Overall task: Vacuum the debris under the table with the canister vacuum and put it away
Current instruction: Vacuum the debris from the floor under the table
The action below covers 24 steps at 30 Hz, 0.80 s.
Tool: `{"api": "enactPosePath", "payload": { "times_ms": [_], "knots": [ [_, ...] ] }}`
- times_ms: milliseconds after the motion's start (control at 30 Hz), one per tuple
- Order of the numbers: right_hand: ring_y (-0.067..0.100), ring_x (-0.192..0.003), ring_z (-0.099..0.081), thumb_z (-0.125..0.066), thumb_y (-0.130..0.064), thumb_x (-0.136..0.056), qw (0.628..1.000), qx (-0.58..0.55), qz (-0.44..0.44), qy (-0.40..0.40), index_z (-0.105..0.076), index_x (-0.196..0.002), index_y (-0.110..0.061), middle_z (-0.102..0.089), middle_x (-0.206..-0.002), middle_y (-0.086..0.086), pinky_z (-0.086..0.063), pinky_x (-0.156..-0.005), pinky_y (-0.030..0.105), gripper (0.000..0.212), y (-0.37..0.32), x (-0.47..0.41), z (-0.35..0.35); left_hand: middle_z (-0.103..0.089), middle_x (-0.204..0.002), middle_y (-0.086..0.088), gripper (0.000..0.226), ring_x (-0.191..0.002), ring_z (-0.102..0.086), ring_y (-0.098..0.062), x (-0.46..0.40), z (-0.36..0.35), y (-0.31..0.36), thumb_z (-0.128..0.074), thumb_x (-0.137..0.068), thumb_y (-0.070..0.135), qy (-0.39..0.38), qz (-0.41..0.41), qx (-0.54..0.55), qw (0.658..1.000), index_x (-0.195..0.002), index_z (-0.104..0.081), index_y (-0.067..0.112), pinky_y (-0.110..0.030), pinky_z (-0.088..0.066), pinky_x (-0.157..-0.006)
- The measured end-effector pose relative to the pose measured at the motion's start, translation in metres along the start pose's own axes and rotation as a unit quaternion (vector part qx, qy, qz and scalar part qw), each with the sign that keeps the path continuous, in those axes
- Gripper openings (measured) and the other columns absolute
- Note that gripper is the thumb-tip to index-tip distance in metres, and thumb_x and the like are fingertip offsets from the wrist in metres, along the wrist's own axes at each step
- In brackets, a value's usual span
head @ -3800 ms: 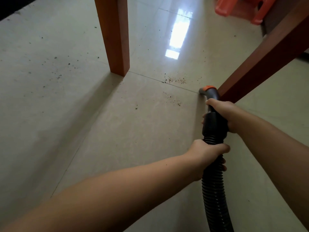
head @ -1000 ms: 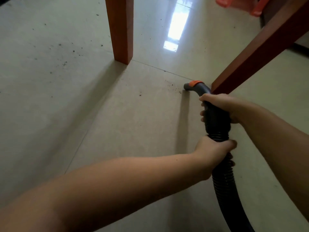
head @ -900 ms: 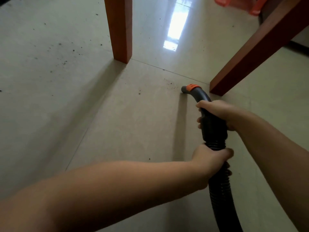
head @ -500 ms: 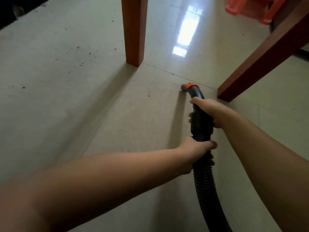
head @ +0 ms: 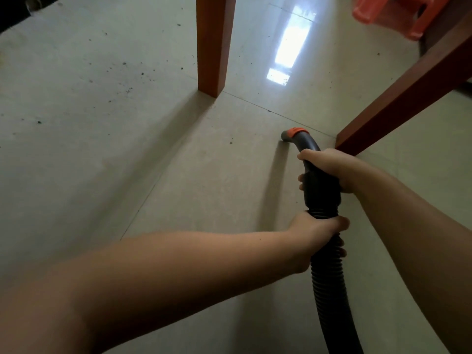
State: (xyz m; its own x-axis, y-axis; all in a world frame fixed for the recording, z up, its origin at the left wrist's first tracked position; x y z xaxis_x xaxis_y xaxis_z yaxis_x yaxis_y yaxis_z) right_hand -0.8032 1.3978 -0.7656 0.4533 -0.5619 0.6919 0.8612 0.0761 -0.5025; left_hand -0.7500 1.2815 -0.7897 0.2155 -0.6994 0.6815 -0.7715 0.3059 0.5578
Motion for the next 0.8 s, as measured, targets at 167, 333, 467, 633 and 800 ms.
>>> {"api": "enactPosePath", "payload": {
  "times_ms": [167, 333, 467, 633, 800],
  "knots": [
    [0.027, -0.064, -0.069, -0.058, -0.028, -0.093, 0.999, 0.037, 0.024, -0.029, -0.041, -0.125, -0.005, -0.069, -0.082, 0.016, -0.057, -0.057, 0.035, 0.043, -0.003, 0.012, -0.022, -0.057, -0.074, -0.007, 0.015, -0.056, -0.059, -0.019, 0.011, 0.006, -0.015, -0.064, -0.086, 0.014, 0.039, -0.017, 0.031, 0.999, -0.094, -0.053, 0.008, -0.025, -0.054, -0.052],
    [0.031, -0.073, -0.071, -0.057, -0.027, -0.092, 0.985, 0.108, 0.079, -0.106, -0.044, -0.114, -0.006, -0.070, -0.085, 0.016, -0.060, -0.073, 0.042, 0.033, -0.028, 0.025, -0.070, -0.060, -0.071, -0.007, 0.009, -0.062, -0.062, -0.021, 0.031, 0.035, -0.024, -0.063, -0.087, 0.014, 0.072, -0.053, 0.073, 0.993, -0.088, -0.056, 0.009, -0.029, -0.056, -0.062],
    [0.025, -0.062, -0.067, -0.057, -0.026, -0.093, 0.987, 0.116, 0.058, -0.098, -0.043, -0.117, -0.005, -0.067, -0.078, 0.014, -0.057, -0.056, 0.034, 0.034, -0.030, 0.030, -0.068, -0.059, -0.074, -0.007, 0.011, -0.062, -0.061, -0.020, 0.039, 0.034, -0.022, -0.063, -0.086, 0.015, 0.040, -0.044, 0.070, 0.996, -0.092, -0.055, 0.009, -0.030, -0.056, -0.065],
    [0.030, -0.064, -0.066, -0.056, -0.024, -0.094, 0.995, 0.097, 0.020, -0.027, -0.040, -0.125, -0.001, -0.066, -0.079, 0.018, -0.057, -0.059, 0.039, 0.042, -0.028, 0.022, -0.047, -0.057, -0.069, -0.004, 0.009, -0.056, -0.059, -0.017, 0.031, 0.024, -0.007, -0.062, -0.086, 0.013, 0.030, -0.036, 0.063, 0.997, -0.085, -0.053, 0.011, -0.026, -0.055, -0.059],
    [0.036, -0.086, -0.072, -0.058, -0.028, -0.091, 0.983, 0.164, 0.067, -0.052, -0.045, -0.109, -0.004, -0.071, -0.089, 0.019, -0.057, -0.085, 0.049, 0.032, -0.053, 0.014, -0.073, -0.057, -0.069, -0.005, 0.010, -0.057, -0.059, -0.019, 0.028, 0.044, -0.003, -0.062, -0.085, 0.013, 0.068, -0.068, 0.098, 0.991, -0.087, -0.053, 0.010, -0.029, -0.054, -0.061]
  ]
}}
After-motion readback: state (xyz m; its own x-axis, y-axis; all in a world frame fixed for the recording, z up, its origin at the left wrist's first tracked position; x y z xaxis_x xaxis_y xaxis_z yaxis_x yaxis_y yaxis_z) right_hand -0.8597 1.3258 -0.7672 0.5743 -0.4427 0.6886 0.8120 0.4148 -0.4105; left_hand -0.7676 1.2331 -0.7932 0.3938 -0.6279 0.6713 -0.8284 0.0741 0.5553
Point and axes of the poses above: each hand's wrist, its own x-axis away from the middle knuckle, its own z-axis out of the back of the hand, y = z × x, the point moved 1 cm from there along -x, towards the middle knuckle
